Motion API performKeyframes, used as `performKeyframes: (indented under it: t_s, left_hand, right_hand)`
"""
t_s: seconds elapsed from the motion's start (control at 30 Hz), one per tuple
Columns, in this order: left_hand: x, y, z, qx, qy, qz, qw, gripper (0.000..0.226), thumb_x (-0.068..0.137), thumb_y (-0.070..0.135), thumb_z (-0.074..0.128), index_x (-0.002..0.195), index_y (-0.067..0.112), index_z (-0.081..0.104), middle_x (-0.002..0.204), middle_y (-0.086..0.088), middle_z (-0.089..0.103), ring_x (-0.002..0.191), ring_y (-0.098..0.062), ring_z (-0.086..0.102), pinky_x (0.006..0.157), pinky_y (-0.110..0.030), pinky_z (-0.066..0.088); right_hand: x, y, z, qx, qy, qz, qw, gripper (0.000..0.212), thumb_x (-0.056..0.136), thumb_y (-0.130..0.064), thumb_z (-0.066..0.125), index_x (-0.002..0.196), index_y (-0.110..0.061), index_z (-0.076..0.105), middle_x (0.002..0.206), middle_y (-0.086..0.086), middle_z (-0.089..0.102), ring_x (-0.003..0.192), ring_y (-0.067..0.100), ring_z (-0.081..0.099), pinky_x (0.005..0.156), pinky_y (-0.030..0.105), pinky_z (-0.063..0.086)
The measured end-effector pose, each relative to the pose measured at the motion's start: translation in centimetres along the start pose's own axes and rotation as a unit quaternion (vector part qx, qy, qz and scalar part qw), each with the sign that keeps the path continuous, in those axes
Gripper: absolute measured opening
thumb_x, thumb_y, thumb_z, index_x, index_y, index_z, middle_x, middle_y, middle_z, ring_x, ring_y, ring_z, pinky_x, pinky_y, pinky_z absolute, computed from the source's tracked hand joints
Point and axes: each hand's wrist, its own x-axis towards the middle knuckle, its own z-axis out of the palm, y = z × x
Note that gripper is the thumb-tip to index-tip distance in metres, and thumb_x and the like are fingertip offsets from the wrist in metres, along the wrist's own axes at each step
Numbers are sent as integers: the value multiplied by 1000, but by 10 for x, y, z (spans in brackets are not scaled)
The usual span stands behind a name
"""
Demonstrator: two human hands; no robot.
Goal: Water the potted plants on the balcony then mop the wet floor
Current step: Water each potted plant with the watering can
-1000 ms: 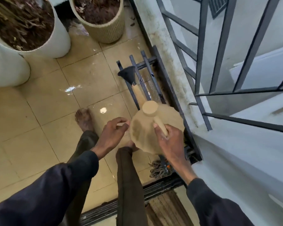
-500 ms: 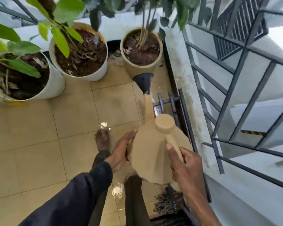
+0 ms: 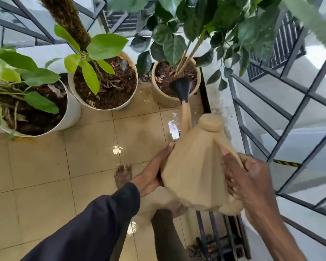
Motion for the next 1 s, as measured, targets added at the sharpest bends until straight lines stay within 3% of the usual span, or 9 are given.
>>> performKeyframes:
  t_s: [0.1,0.3,0.5,0.77,0.87,1.0]
  left_hand:
    - [4,23,6,-8,-7,8,1000,61,78,75,65,122,34,71,122,-3,72,119,-27,64,106,-56,46]
    - [5,60,23,-26,30,7,999,51,82,74,59,113,36,71,113,-4,75,110,-26,67,100,-52,49]
    - [15,69,32,-51,40,5,998,41,86,71,55,109,38,66,112,-5,70,107,-26,63,92,-47,50]
    - [17,69,46,-94,77,-42,992,56,76,77,62,107,31,67,109,-8,71,102,-28,64,82,-44,53]
    - [19,71,48,-97,83,-44,991,58,75,77,62,107,29,68,108,-9,71,101,-28,64,84,-44,53]
    - [23,75,46,-89,86,-38,992,67,71,79,65,114,28,68,112,-11,73,107,-30,66,96,-51,51]
  right_hand:
    - [16,-17,3,-9,9,-1,1000,41,94,-44,70,64,-18,60,50,-3,44,42,13,37,42,19,30]
    - [49,-50,8,-13,-5,-25,1000,37,100,-35,67,73,-12,59,48,-6,41,38,10,33,39,17,25]
    - [70,-58,10,-16,-7,-25,1000,40,101,-32,67,69,-13,55,46,-6,38,35,9,30,37,15,24]
    - [78,-68,5,-21,-3,-33,999,33,101,-34,67,79,-12,58,46,-4,36,33,9,27,37,14,23]
    - [80,-68,3,-15,0,-38,999,31,101,-35,68,85,-9,59,46,-4,36,34,10,27,36,14,23]
    - [80,-70,3,-16,-3,-39,999,34,102,-34,67,78,-12,56,48,-2,34,35,10,27,35,14,24]
